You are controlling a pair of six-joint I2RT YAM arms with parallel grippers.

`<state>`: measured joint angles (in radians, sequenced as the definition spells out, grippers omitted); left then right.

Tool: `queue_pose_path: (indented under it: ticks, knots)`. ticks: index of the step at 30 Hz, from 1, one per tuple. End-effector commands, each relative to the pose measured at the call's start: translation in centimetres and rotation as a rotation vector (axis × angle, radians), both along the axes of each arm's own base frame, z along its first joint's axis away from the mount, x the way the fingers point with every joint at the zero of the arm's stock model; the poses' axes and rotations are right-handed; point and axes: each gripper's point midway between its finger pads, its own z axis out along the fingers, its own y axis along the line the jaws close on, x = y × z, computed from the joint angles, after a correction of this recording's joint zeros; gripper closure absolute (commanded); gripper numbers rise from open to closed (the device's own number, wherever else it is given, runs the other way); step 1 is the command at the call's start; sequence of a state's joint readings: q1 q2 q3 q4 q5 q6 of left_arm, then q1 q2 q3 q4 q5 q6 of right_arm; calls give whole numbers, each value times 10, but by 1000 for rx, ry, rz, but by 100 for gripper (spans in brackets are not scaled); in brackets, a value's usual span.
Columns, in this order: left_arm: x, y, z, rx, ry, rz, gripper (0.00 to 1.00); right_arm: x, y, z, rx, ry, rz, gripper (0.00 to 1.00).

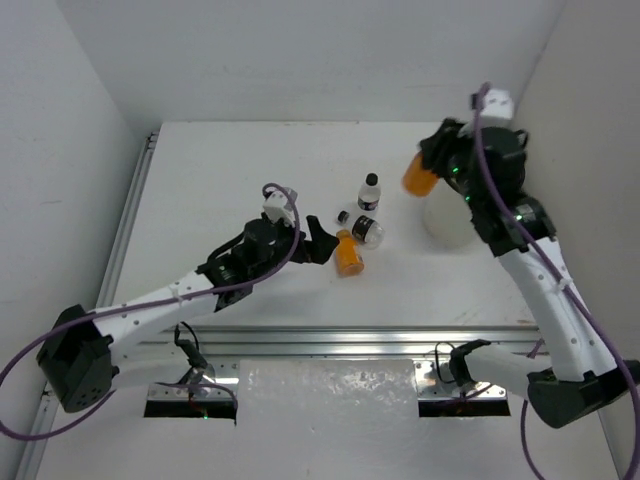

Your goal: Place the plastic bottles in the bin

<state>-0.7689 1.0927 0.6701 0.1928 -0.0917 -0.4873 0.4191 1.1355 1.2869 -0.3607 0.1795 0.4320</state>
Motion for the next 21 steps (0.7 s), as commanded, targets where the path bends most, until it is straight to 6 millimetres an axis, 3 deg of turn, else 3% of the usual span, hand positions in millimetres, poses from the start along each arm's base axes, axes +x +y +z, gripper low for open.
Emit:
queue_pose_path:
  ticks: [1, 3, 4, 6, 7, 8, 9, 10, 11, 12, 13, 14, 15, 16, 17, 18, 19, 21]
  knots:
    - [8, 2, -35, 126, 141, 95, 0, 18, -133, 28, -174, -33, -476, 100]
    - [10, -4, -58, 180, 215, 116, 0, 32, -160, 30, -213, -37, -559, 100]
    - [15, -9, -52, 174, 218, 131, 0, 34, -185, 31, -231, -35, -646, 100]
    - [19, -16, -72, 207, 287, 155, 0, 51, -203, 22, -245, -11, -697, 100]
    - [25, -25, -64, 191, 288, 157, 0, 56, -218, 17, -247, 7, -726, 100]
    - [28, -31, -77, 206, 327, 170, 0, 61, -221, 11, -259, 28, -737, 77]
    - [27, -33, -83, 229, 355, 181, 0, 70, -235, 2, -268, 63, -763, 39]
    - [31, -44, -74, 221, 347, 180, 0, 73, -236, -3, -267, 90, -768, 2]
    - [33, -50, -87, 240, 378, 198, 0, 71, -232, -15, -273, 159, -742, 1]
    - [31, -49, -95, 270, 406, 217, 0, 74, -229, -10, -251, 161, -727, 1]
    - [34, -56, -91, 264, 405, 233, 0, 71, -224, -15, -237, 186, -707, 1]
    - [32, -58, -104, 277, 439, 249, 0, 69, -216, -24, -204, 197, -676, 1]
    - [33, -58, -109, 284, 451, 262, 0, 66, -211, -24, -183, 184, -654, 1]
    - [35, -61, -110, 279, 460, 271, 0, 56, -206, -4, -146, 109, -637, 1]
    - [35, -62, -122, 301, 475, 275, 0, 51, -202, -2, -126, 89, -620, 1]
    - [36, -62, -127, 312, 482, 281, 1, 46, -196, -12, -102, 97, -595, 1]
    - [37, -61, -133, 325, 490, 295, 1, 36, -192, 0, -78, 56, -580, 1]
    - [41, -62, -148, 345, 493, 310, 1, 30, -181, -3, -46, 59, -533, 1]
